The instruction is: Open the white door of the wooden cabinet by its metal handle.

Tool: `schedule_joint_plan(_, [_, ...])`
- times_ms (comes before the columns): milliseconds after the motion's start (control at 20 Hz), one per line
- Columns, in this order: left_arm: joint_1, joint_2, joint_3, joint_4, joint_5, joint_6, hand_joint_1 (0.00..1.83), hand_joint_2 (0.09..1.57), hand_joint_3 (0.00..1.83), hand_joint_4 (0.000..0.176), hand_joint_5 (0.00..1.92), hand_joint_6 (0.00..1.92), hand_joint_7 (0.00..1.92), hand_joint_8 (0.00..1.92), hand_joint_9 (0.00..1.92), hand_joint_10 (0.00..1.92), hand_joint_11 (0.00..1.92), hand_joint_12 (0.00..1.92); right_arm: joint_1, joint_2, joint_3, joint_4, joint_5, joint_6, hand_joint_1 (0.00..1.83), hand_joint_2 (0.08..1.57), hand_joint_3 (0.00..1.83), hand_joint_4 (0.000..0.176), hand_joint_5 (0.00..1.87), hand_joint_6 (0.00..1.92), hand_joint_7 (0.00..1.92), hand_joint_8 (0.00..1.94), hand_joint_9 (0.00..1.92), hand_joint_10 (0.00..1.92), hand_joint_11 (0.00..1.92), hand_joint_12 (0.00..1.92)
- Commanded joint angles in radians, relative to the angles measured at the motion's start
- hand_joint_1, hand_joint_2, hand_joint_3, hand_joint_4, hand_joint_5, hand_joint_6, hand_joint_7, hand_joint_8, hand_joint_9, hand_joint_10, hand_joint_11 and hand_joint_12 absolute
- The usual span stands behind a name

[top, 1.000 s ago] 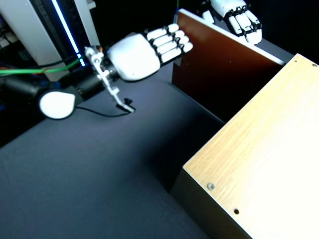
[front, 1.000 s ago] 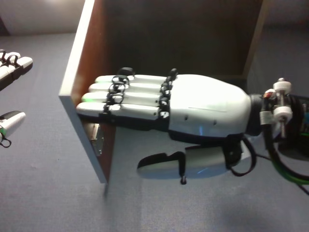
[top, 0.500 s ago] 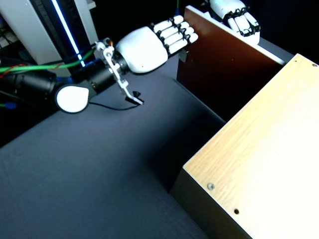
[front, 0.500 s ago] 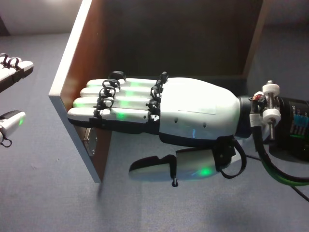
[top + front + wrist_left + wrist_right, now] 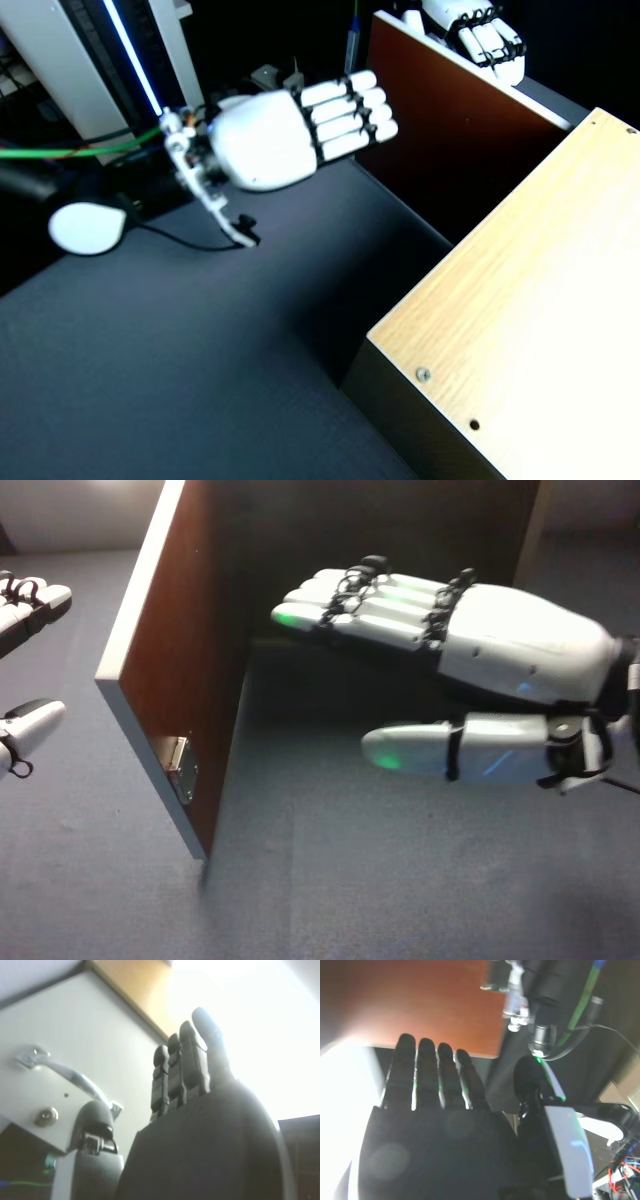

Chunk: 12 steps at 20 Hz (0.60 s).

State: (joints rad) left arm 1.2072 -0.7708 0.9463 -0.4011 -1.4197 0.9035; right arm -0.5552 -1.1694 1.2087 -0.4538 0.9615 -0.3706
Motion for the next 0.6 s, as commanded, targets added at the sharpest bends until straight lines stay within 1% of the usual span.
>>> schedule_joint_plan(0, [-0.003,0.001,0.0,-0.015,-0.149,-0.002,0.47,1.46,0.01,0.0,0.2,0.0,0.18,0.0,0.18,0.01,0.0,0.61,-0.004,0.015,-0.006,0.054,0.128,-0.004,0.15,1.42,0.0,0.0,0.0,0.0,0.0,0.0,0.0,0.0,0.0,0.0])
schedule_joint_plan(50, [-0.003,0.001,-0.002,-0.015,-0.163,-0.003,0.44,1.46,0.01,0.0,0.2,0.0,0.18,0.0,0.18,0.0,0.0,0.56,-0.019,0.037,-0.01,0.088,0.143,-0.018,0.15,1.43,0.0,0.0,0.03,0.01,0.0,0.0,0.0,0.0,0.0,0.0])
schedule_joint_plan(150, [-0.003,0.001,-0.006,-0.007,-0.183,-0.009,0.38,1.47,0.01,0.0,0.17,0.0,0.17,0.0,0.15,0.0,0.0,0.48,-0.05,0.076,-0.022,0.153,0.183,-0.05,0.22,1.43,0.0,0.0,0.03,0.0,0.0,0.0,0.0,0.0,0.0,0.0])
schedule_joint_plan(200, [-0.003,0.001,-0.006,-0.005,-0.189,-0.011,0.44,1.48,0.01,0.0,0.18,0.0,0.16,0.0,0.14,0.0,0.0,0.43,-0.061,0.087,-0.024,0.171,0.196,-0.055,0.2,1.42,0.0,0.0,0.03,0.0,0.0,0.0,0.0,0.0,0.0,0.0])
schedule_joint_plan(250, [-0.003,0.001,-0.008,-0.002,-0.201,-0.016,0.46,1.49,0.01,0.0,0.17,0.0,0.15,0.0,0.12,0.0,0.0,0.38,-0.083,0.117,-0.031,0.211,0.228,-0.063,0.19,1.42,0.0,0.0,0.03,0.0,0.0,0.0,0.0,0.0,0.0,0.0])
schedule_joint_plan(300, [-0.003,0.001,-0.009,0.0,-0.212,-0.021,0.43,1.5,0.01,0.0,0.16,0.0,0.12,0.01,0.1,0.01,0.0,0.3,-0.102,0.131,-0.034,0.243,0.257,-0.066,0.17,1.42,0.0,0.0,0.07,0.01,0.04,0.01,0.01,0.0,0.01,0.01])
schedule_joint_plan(350, [-0.003,0.001,-0.01,0.004,-0.224,-0.026,0.37,1.51,0.01,0.0,0.14,0.0,0.1,0.0,0.07,0.01,0.0,0.21,-0.122,0.145,-0.038,0.277,0.29,-0.068,0.28,1.39,0.0,0.0,0.08,0.01,0.03,0.01,0.0,0.0,0.0,0.0])
schedule_joint_plan(400, [-0.003,0.001,-0.011,0.007,-0.233,-0.03,0.35,1.51,0.01,0.0,0.14,0.01,0.11,0.01,0.08,0.01,0.0,0.21,-0.139,0.154,-0.04,0.299,0.313,-0.068,0.3,1.39,0.0,0.0,0.08,0.01,0.02,0.0,0.0,0.0,0.0,0.0])
schedule_joint_plan(450, [-0.003,0.0,-0.012,0.012,-0.247,-0.036,0.35,1.51,0.0,0.0,0.15,0.0,0.13,0.01,0.1,0.01,0.0,0.27,-0.162,0.164,-0.043,0.333,0.345,-0.07,0.35,1.44,0.0,0.0,0.09,0.01,0.03,0.01,0.0,0.0,0.0,0.0])
schedule_joint_plan(500, [-0.004,0.0,-0.014,0.02,-0.259,-0.041,0.38,1.51,0.0,0.0,0.13,0.0,0.1,0.0,0.08,0.0,0.0,0.26,-0.184,0.173,-0.045,0.366,0.378,-0.075,0.24,1.44,0.01,0.0,0.1,0.01,0.08,0.02,0.03,0.01,0.01,0.0])
schedule_joint_plan(550, [-0.004,0.0,-0.015,0.027,-0.27,-0.046,0.35,1.51,0.0,0.0,0.13,0.0,0.1,0.0,0.09,0.0,0.0,0.29,-0.206,0.181,-0.047,0.394,0.402,-0.078,0.23,1.46,0.01,0.0,0.1,0.0,0.09,0.01,0.04,0.01,0.01,0.0])
